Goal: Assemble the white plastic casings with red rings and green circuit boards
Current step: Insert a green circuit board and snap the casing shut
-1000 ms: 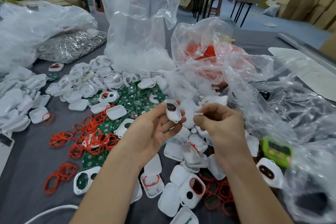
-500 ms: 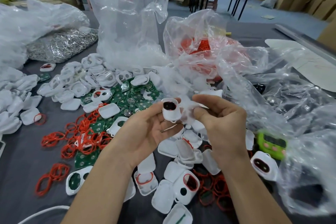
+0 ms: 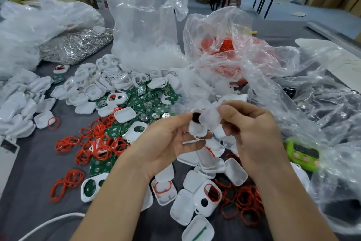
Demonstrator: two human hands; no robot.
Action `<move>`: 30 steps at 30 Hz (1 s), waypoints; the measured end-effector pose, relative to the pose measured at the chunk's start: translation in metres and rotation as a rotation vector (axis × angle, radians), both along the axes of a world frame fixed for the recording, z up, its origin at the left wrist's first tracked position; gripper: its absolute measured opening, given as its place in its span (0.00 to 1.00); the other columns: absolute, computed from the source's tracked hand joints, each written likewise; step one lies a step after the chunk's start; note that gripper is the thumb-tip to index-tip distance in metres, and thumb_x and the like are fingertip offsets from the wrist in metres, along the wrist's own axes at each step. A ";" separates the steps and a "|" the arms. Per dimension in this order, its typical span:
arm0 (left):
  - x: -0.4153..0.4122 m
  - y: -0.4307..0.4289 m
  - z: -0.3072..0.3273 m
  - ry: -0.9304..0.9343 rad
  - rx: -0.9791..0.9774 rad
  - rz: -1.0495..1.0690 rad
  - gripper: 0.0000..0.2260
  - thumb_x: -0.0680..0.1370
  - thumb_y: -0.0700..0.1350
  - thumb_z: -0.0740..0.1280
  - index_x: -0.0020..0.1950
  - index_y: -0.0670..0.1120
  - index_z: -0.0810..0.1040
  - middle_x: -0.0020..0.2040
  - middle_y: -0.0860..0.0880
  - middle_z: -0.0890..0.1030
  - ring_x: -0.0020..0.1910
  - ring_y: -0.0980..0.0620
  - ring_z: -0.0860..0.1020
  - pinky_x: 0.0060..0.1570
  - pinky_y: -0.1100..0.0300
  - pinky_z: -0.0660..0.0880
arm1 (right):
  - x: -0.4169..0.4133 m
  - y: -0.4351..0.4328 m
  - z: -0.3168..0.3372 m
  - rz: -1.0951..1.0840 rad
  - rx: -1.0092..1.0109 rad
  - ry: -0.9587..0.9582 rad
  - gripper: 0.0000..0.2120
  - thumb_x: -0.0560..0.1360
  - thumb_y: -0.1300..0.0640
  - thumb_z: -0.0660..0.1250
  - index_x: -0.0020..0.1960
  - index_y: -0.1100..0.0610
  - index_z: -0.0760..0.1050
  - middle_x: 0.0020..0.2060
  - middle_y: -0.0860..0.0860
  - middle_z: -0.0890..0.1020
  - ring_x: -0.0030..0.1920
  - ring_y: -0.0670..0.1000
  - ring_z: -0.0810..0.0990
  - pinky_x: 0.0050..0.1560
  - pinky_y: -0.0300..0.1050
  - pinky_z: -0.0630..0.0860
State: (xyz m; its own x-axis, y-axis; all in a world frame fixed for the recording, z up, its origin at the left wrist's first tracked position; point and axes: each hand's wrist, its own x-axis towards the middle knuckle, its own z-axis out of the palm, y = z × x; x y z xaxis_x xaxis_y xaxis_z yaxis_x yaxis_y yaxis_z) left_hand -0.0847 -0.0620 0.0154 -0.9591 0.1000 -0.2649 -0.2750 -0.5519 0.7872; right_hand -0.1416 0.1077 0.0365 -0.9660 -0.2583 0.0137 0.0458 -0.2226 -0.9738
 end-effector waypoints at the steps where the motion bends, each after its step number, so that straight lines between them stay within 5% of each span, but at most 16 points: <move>1: 0.001 0.001 0.000 -0.005 0.003 -0.006 0.18 0.77 0.51 0.67 0.61 0.43 0.84 0.57 0.39 0.85 0.51 0.45 0.85 0.47 0.55 0.82 | 0.001 0.000 0.000 0.005 0.040 0.038 0.06 0.72 0.65 0.75 0.38 0.58 0.86 0.28 0.52 0.79 0.27 0.48 0.71 0.30 0.37 0.72; 5: 0.001 0.001 0.001 0.010 0.016 -0.032 0.17 0.77 0.50 0.67 0.60 0.41 0.84 0.56 0.38 0.84 0.48 0.46 0.85 0.44 0.57 0.82 | 0.006 -0.003 0.002 0.033 0.218 0.221 0.08 0.73 0.65 0.76 0.38 0.55 0.87 0.29 0.48 0.83 0.28 0.44 0.79 0.33 0.33 0.76; 11: 0.002 0.000 0.000 0.022 0.007 -0.050 0.14 0.77 0.51 0.68 0.56 0.45 0.87 0.51 0.42 0.86 0.48 0.46 0.85 0.45 0.57 0.82 | 0.010 -0.005 0.001 -0.044 0.444 0.360 0.04 0.72 0.55 0.79 0.40 0.47 0.87 0.33 0.47 0.86 0.37 0.52 0.86 0.40 0.52 0.84; 17: 0.001 0.001 -0.001 0.016 0.010 -0.055 0.16 0.73 0.53 0.72 0.55 0.46 0.87 0.52 0.41 0.86 0.49 0.45 0.85 0.45 0.56 0.81 | 0.014 -0.008 0.002 -0.101 0.514 0.441 0.06 0.71 0.54 0.80 0.38 0.46 0.85 0.31 0.41 0.85 0.33 0.44 0.84 0.33 0.35 0.78; 27: 0.000 0.001 -0.001 0.027 0.041 -0.060 0.18 0.70 0.54 0.74 0.54 0.45 0.88 0.52 0.42 0.86 0.50 0.46 0.86 0.46 0.57 0.82 | 0.014 -0.010 -0.002 -0.122 0.455 0.422 0.05 0.71 0.54 0.79 0.38 0.47 0.86 0.31 0.43 0.85 0.33 0.45 0.85 0.33 0.37 0.80; 30: 0.000 0.001 -0.002 0.017 0.058 -0.047 0.17 0.76 0.52 0.70 0.57 0.42 0.87 0.54 0.39 0.86 0.49 0.45 0.86 0.46 0.57 0.82 | 0.012 -0.010 -0.001 -0.099 0.402 0.334 0.05 0.72 0.56 0.78 0.39 0.47 0.86 0.32 0.46 0.86 0.33 0.48 0.85 0.35 0.40 0.81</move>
